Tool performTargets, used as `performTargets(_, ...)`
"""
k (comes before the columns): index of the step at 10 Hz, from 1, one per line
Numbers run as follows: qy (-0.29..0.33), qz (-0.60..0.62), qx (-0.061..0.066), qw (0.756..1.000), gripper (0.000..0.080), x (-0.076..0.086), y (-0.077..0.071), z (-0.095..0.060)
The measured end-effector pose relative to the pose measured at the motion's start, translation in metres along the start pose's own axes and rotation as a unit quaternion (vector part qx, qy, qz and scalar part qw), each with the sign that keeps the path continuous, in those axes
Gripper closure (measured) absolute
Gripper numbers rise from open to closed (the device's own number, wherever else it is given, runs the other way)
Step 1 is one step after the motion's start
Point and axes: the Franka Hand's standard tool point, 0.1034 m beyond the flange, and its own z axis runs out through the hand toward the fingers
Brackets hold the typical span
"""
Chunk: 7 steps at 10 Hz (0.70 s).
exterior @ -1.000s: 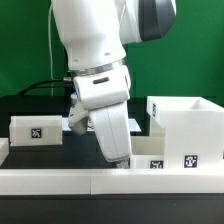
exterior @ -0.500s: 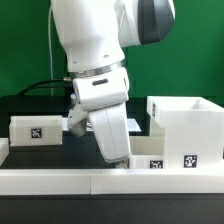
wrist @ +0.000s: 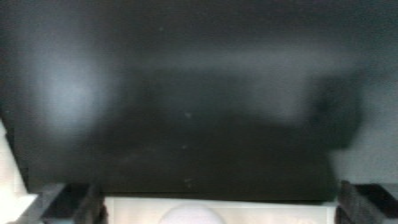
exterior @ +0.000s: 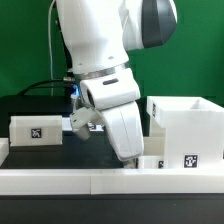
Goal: Assemble drawer
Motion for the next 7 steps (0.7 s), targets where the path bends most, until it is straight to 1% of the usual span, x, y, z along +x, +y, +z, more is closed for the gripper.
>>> performTargets(2, 0.000, 0.001, 0.000, 1.000, 0.0150, 0.000, 0.000, 0.000)
performTargets(3, 0.001, 0.008, -0.001, 1.000, 0.0150, 0.005, 0.000, 0.002)
performTargets(5, 0.003, 0.006, 0.002, 1.000, 0.0150, 0.023, 0.002, 0.005)
performTargets(6, 0.001, 0.011, 0.001, 1.000, 0.0150, 0.030, 0.003, 0.006)
performTargets(7, 0.001, 0.017, 0.000, 1.000, 0.0150, 0.033, 0.004, 0.007)
